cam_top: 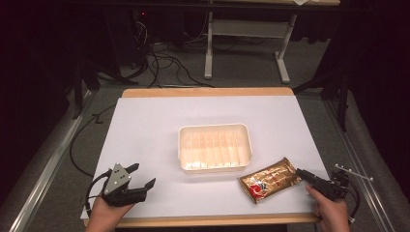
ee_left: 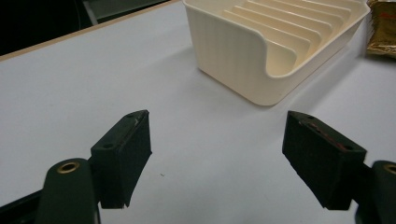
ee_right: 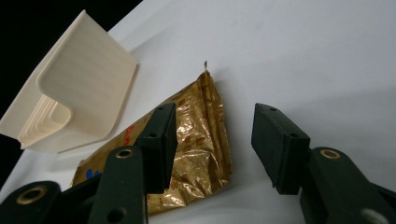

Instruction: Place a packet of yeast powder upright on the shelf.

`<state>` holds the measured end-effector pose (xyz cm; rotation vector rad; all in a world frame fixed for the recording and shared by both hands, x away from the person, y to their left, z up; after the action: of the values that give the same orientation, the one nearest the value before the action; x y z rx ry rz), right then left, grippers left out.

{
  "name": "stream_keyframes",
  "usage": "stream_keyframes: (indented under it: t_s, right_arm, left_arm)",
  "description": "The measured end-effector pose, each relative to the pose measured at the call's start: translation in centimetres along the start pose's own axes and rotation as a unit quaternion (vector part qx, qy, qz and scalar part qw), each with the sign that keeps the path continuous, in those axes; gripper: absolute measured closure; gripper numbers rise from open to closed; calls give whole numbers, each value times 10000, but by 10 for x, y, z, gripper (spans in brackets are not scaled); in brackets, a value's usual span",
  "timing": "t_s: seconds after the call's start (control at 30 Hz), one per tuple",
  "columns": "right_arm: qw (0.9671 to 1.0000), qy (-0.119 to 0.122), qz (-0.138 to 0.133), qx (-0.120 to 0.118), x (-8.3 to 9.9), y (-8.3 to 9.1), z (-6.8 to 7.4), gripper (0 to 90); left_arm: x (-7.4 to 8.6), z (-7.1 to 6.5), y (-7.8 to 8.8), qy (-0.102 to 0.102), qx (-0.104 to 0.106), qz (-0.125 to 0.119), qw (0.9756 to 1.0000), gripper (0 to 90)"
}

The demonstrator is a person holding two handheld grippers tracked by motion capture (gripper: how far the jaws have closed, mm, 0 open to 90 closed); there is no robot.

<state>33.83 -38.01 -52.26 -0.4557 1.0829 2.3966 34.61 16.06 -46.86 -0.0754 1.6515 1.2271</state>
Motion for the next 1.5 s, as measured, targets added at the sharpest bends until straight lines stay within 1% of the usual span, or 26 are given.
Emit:
stream_keyframes:
  t_s: [0.03, 0.17, 0.2, 0.33, 0.37, 0.43, 0.57, 0.6, 0.63, 0.67, 0.7, 0.73, 0.77, 0.8, 0.83, 0.9, 1.0, 1.03, 1.1, 1.23, 1.3, 1.37, 1.4, 1.43, 1.47, 1.5]
  right_arm:
    - [10000, 13, 47, -39, 1, -2, 1, 518]
    - [9998, 56, 172, -57, 3, -6, 2, 537]
    - [9995, 49, 298, -54, 5, -8, 3, 552]
    - [9993, 33, 348, -129, 6, -9, 4, 588]
    - [9991, 69, 384, -157, 7, -10, 6, 618]
    - [9989, 73, 421, -166, 8, -11, 6, 631]
    - [9991, 190, 375, -73, 7, -9, 8, 777]
    - [9991, 190, 375, -73, 7, -9, 8, 777]
    - [9990, 272, 350, 7, 6, -8, 9, 839]
    - [9990, 272, 350, 7, 6, -8, 9, 839]
    - [9987, 395, 293, 101, 5, -6, 12, 875]
    - [9986, 459, 249, 111, 4, -5, 14, 886]
    - [9982, 541, 207, 127, 3, -4, 16, 890]
    - [9982, 541, 207, 127, 3, -4, 16, 890]
    - [9977, 654, 135, 151, 1, -2, 21, 896]
    - [9967, 793, 50, 173, -1, 0, 28, 900]
    - [9952, 956, -52, 193, -3, 3, 36, 900]
    - [9952, 956, -52, 193, -3, 3, 36, 900]
    - [9941, 1062, -147, 155, -5, 6, 43, 900]
    - [9928, 1153, -310, -25, -7, 10, 53, 900]
    - [9926, 1162, -335, -58, -7, 12, 55, 900]
    - [9906, 1283, -448, -140, -9, 15, 64, 900]
    - [9906, 1283, -448, -140, -9, 15, 64, 900]
    - [9900, 1318, -481, -158, -9, 16, 67, 900]
    - [9883, 1396, -564, -230, -10, 18, 73, 900]
    - [9880, 1409, -580, -247, -10, 19, 76, 900]
  left_arm:
    - [0, 0, 0, -1, -3, -3, 10000, 240]
    - [0, 0, -1, -9, 8, 9, 10000, 241]
    - [0, 0, -1, -12, 7, 12, 10000, 241]
    - [0, -1, -1, -28, 3, 23, 10000, 241]
    - [0, 0, -1, -38, -5, 25, 10000, 241]
    - [0, -1, -1, -46, -7, 27, 10000, 241]
    - [1, -1, -2, -59, -6, 43, 10000, 241]
    - [1, -1, -2, -60, -12, 41, 10000, 241]
    - [1, -1, -2, -66, -12, 44, 10000, 241]
    - [1, -1, -2, -66, -12, 44, 10000, 241]
    - [1, -1, -2, -81, -15, 46, 10000, 241]
    - [1, -1, -2, -81, -15, 46, 10000, 241]
    - [1, -1, -2, -85, -17, 47, 10000, 241]
    - [1, -1, -2, -85, -17, 47, 10000, 241]
    - [1, -1, -2, -86, -20, 50, 9999, 241]
    - [1, -1, -2, -89, -21, 53, 9999, 241]
    - [1, -1, -2, -96, -22, 51, 9999, 241]
    - [1, -1, -2, -94, -19, 50, 9999, 241]
    - [1, -1, -1, -98, -17, 46, 9999, 241]
    - [1, -1, -1, -112, -24, 46, 9999, 241]
    - [1, -1, -1, -111, -25, 43, 9999, 241]
    - [1, -1, -1, -117, -29, 50, 9999, 241]
    - [1, -1, -1, -117, -29, 50, 9999, 241]
    - [1, 0, -1, -118, -29, 52, 9999, 241]
    - [1, 0, -1, -121, -31, 53, 9999, 241]
    - [1, -1, -1, -121, -31, 49, 9999, 242]
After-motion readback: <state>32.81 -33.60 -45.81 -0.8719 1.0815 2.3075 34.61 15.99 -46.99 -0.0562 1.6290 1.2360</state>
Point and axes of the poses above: each handheld gripper's, and its own axes: y roughly backward along the jaws, x roughly out of its underside, z roughly to its left, the point moved 8 cm from there along -y, roughly forward along the jaws, and after that the axes turned 13 degrees about z, right-handed, at the moved point
